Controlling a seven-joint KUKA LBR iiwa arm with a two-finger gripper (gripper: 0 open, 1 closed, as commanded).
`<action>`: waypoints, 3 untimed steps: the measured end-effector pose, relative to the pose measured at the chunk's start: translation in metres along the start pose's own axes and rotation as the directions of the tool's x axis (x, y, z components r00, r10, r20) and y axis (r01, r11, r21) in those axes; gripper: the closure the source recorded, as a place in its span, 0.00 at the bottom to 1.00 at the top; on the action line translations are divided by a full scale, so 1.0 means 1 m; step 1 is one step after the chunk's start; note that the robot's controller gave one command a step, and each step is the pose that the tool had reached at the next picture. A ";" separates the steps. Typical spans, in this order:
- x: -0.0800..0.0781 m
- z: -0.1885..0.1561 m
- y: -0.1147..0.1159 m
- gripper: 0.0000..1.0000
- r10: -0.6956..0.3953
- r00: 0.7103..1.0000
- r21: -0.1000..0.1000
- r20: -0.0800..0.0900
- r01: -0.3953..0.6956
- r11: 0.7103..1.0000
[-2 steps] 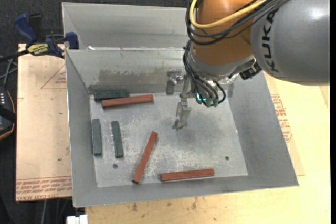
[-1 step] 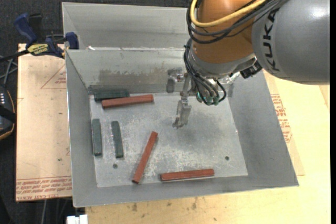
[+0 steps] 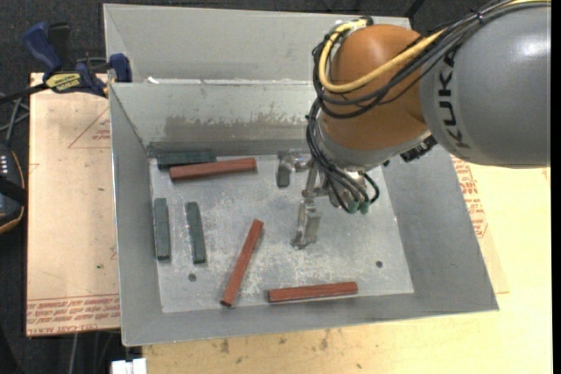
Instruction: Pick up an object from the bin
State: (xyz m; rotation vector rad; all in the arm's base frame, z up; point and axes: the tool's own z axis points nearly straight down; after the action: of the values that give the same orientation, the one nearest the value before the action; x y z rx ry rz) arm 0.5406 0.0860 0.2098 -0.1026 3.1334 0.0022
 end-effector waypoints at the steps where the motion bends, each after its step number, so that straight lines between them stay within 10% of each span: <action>1: 0.028 0.057 -0.011 0.00 -0.051 0.999 -0.001 -0.002 0.051 0.999; 3: -0.006 0.117 0.050 0.00 -0.399 0.917 0.000 0.003 0.399 0.917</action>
Offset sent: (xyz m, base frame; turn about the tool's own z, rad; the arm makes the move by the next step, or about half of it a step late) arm 0.0289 0.0526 -0.0926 -0.2919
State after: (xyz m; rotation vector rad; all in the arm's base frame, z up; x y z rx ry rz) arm 0.5441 0.1370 0.0934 -0.7375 3.0439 0.0018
